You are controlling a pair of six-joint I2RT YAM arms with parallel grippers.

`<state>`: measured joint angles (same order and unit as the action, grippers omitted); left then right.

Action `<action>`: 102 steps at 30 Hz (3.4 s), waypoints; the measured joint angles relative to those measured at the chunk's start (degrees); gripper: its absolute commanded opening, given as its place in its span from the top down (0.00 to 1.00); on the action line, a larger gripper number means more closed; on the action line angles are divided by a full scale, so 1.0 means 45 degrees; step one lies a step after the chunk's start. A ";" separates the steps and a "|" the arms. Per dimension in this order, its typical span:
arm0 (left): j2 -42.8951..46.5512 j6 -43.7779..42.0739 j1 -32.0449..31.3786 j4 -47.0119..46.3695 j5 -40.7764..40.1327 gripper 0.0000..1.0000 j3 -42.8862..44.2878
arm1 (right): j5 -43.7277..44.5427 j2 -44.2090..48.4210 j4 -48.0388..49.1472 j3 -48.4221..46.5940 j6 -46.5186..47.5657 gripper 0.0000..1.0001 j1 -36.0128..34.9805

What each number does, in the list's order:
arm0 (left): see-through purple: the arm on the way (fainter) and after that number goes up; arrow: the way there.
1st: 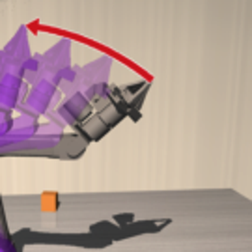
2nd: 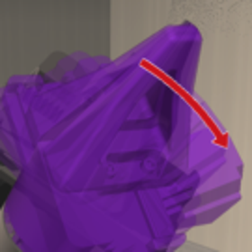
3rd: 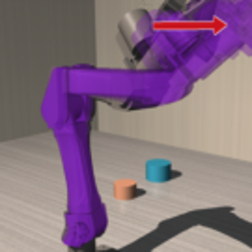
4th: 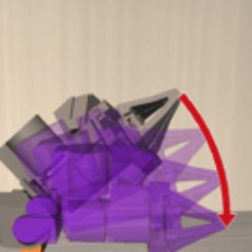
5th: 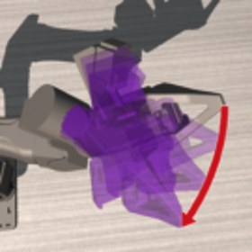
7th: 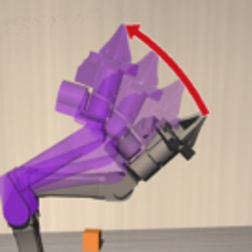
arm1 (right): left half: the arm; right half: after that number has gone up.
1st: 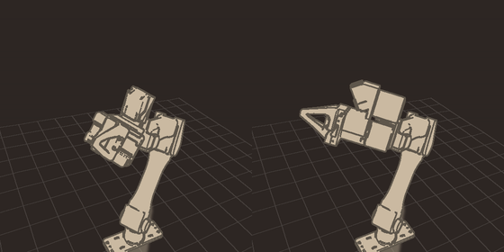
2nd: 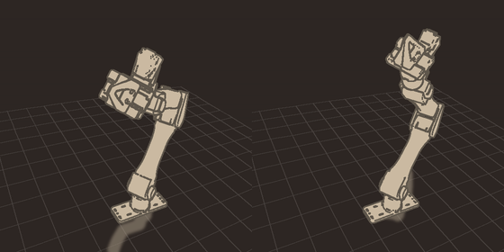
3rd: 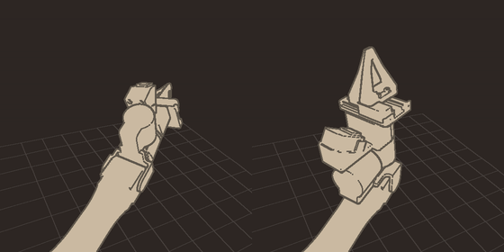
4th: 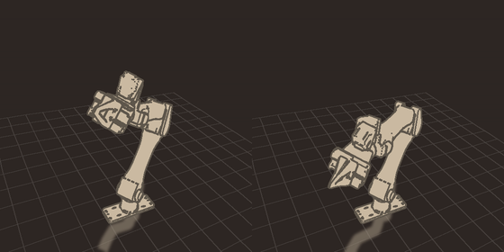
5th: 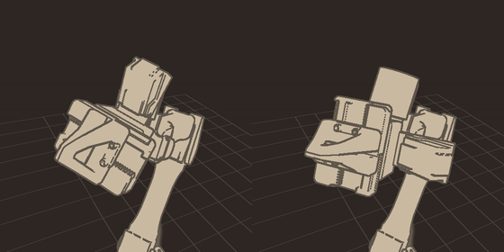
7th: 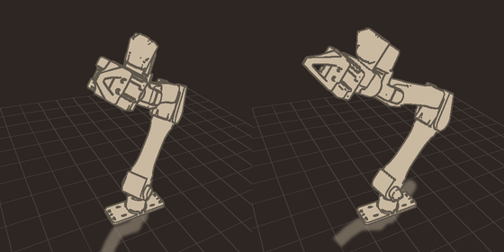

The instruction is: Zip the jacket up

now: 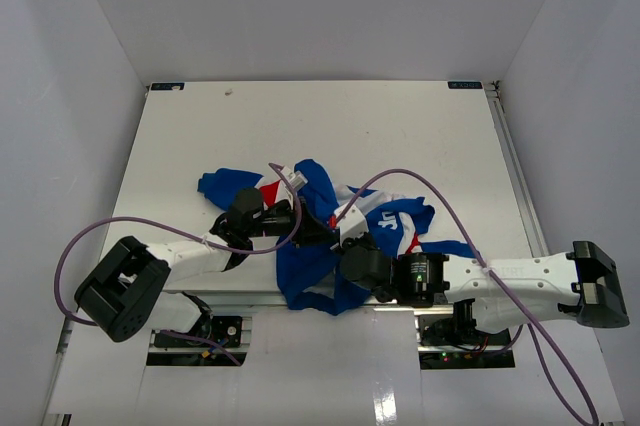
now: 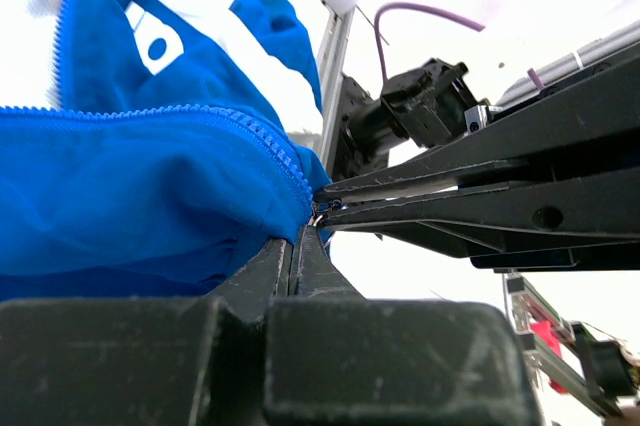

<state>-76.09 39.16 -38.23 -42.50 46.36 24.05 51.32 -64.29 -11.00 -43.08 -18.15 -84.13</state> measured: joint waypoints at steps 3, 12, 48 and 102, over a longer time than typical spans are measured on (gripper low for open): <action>0.0008 -0.0082 0.0017 -0.0047 -0.0254 1.00 0.0000 | -0.0344 0.0136 0.0464 0.0194 0.0145 0.92 0.0372; 0.0053 -0.0349 0.0037 -0.0150 -0.0976 1.00 0.0005 | -0.1634 0.0463 0.1558 0.0590 0.0532 0.92 0.1561; 0.0192 -0.0700 -0.0133 -0.0696 -0.1416 1.00 0.0243 | -0.7096 0.2729 0.3536 0.2144 0.0702 0.92 0.5008; -0.1488 0.1466 -0.0109 0.0335 0.1911 1.00 0.0078 | 0.1664 -0.3635 -0.6445 -0.3096 -0.5756 0.46 -0.2840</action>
<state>-82.78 45.76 -38.72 -40.99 54.96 24.40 58.81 -80.65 -40.01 -57.01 -44.05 -96.91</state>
